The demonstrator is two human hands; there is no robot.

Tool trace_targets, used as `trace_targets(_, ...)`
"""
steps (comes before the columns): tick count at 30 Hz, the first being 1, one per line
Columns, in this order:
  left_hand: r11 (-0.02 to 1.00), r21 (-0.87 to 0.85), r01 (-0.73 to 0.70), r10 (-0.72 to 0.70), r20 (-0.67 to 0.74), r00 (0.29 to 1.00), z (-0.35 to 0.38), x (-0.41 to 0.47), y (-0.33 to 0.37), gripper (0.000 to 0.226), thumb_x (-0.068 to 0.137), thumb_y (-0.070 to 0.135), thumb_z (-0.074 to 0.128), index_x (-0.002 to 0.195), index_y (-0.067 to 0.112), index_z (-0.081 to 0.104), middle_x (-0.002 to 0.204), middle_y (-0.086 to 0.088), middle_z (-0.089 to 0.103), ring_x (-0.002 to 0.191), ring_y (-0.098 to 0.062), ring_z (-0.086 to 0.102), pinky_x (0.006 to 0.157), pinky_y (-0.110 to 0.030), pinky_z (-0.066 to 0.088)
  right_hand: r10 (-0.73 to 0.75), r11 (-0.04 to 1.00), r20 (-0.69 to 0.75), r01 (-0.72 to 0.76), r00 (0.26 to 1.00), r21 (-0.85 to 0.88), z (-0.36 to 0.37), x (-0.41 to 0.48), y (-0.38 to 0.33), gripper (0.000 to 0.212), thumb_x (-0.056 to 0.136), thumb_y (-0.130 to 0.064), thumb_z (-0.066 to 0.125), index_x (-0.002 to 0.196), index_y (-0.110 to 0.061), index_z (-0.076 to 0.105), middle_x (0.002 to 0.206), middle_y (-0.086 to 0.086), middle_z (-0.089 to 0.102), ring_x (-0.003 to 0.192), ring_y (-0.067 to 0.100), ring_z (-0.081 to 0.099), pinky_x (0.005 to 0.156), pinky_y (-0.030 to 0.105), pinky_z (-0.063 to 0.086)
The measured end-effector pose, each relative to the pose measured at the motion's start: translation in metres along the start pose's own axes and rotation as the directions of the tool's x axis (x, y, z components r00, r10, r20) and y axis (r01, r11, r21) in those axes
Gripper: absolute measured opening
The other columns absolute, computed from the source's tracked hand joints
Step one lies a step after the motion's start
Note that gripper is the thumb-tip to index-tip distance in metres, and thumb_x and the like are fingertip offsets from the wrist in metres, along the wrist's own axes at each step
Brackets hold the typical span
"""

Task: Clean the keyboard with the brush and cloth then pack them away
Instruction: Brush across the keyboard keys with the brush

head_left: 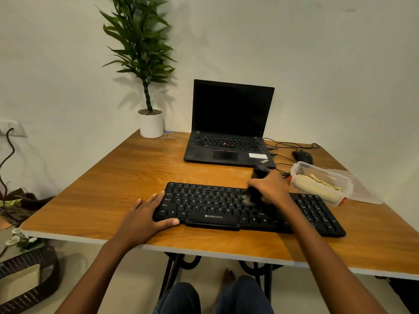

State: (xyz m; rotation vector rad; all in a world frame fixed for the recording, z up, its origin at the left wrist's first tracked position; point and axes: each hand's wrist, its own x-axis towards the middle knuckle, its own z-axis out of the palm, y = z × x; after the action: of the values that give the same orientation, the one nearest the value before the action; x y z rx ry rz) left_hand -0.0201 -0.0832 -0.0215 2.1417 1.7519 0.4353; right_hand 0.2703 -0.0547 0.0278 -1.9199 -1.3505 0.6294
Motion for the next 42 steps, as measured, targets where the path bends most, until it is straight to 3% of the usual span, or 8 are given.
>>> trace_targets(4,1.0,-0.002,0.003,-0.003,0.076,0.997,-0.002,0.005,-0.001,0.113,0.066,0.085,0.044,0.15,0.023,0.001,0.158,-0.002,0.01,0.145,-0.019,0.007,0.116,-0.04,0.003,0.026,0.963,-0.183,-0.074,0.983,-0.26,-0.031,0.003,0.011,0.025,0.076,-0.027,0.068,0.075,-0.011,0.049,0.071,0.004,0.054,0.071,0.02,0.06,0.07,0.035,0.056)
trace_targets(7,0.987,0.13,-0.09,0.071,0.137,0.988,0.001,0.024,0.016,0.156,0.021,0.105,0.015,0.15,0.02,-0.008,0.157,-0.005,-0.014,0.144,-0.026,-0.011,0.111,-0.054,-0.01,-0.1,0.995,-0.053,0.101,0.994,0.003,-0.012,-0.01,-0.009,0.023,0.08,-0.025,0.068,0.093,-0.013,0.053,0.082,0.003,0.061,0.064,0.015,0.059,0.05,0.019,0.051)
trace_targets(13,0.885,0.278,-0.372,0.265,0.355,0.896,0.02,0.056,0.095,0.125,0.067,0.072,0.062,0.148,0.013,-0.013,0.157,-0.004,-0.016,0.142,-0.019,-0.021,0.106,-0.059,-0.023,-0.055,0.989,0.071,0.045,0.996,0.138,0.002,-0.031,-0.006,0.023,0.078,-0.023,0.071,0.087,-0.018,0.05,0.077,-0.004,0.056,0.061,0.009,0.056,0.043,0.015,0.045)
trace_targets(19,0.854,0.333,-0.4,0.216,0.473,0.854,0.018,0.07,0.103,0.129,0.067,0.067,0.066,0.147,0.012,-0.019,0.155,-0.003,-0.021,0.14,-0.022,-0.025,0.1,-0.06,-0.028,0.071,0.982,-0.19,-0.102,0.979,-0.162,-0.055,-0.033,0.032,0.028,0.076,-0.028,0.07,0.093,-0.014,0.053,0.076,-0.001,0.054,0.076,0.017,0.058,0.074,0.038,0.055)
trace_targets(25,0.818,0.221,-0.531,0.341,0.558,0.756,0.041,0.09,0.17,0.124,0.066,0.066,0.069,0.15,0.02,-0.01,0.157,0.002,-0.015,0.142,-0.019,-0.022,0.095,-0.058,-0.033,-0.075,0.972,-0.058,0.086,0.995,0.217,-0.019,-0.058,0.015,0.017,0.075,-0.018,0.073,0.076,-0.021,0.056,0.074,-0.002,0.063,0.067,0.011,0.062,0.053,0.023,0.051)
trace_targets(30,0.788,0.313,-0.53,0.271,0.597,0.755,0.037,0.098,0.176,0.127,0.067,0.064,0.069,0.149,0.013,-0.013,0.158,-0.002,-0.011,0.145,-0.021,-0.009,0.104,-0.058,-0.023,0.2,0.937,-0.235,-0.116,0.951,0.328,-0.072,-0.067,0.071,0.031,0.078,-0.011,0.07,0.107,-0.01,0.058,0.094,0.004,0.059,0.075,0.01,0.054,0.071,0.031,0.051)
trace_targets(35,0.764,0.362,-0.534,0.238,0.611,0.755,0.037,0.102,0.183,0.13,0.064,0.067,0.07,0.149,0.015,-0.012,0.159,-0.003,-0.008,0.146,-0.025,-0.005,0.104,-0.065,-0.02,0.182,0.981,-0.397,-0.141,0.9,0.131,-0.117,-0.07,0.092,0.019,0.076,-0.015,0.072,0.075,-0.017,0.053,0.093,0.016,0.065,0.072,0.017,0.055,0.064,0.034,0.051)
trace_targets(42,0.737,0.435,-0.517,0.17,0.621,0.765,0.038,0.103,0.191,0.131,0.062,0.069,0.07,0.149,0.017,-0.013,0.158,-0.002,-0.004,0.145,-0.028,0.001,0.106,-0.066,-0.015,-0.014,0.992,-0.072,0.022,0.997,0.124,-0.066,-0.05,0.054,0.028,0.075,-0.02,0.074,0.093,-0.022,0.053,0.087,-0.004,0.059,0.079,0.013,0.059,0.058,0.022,0.051)
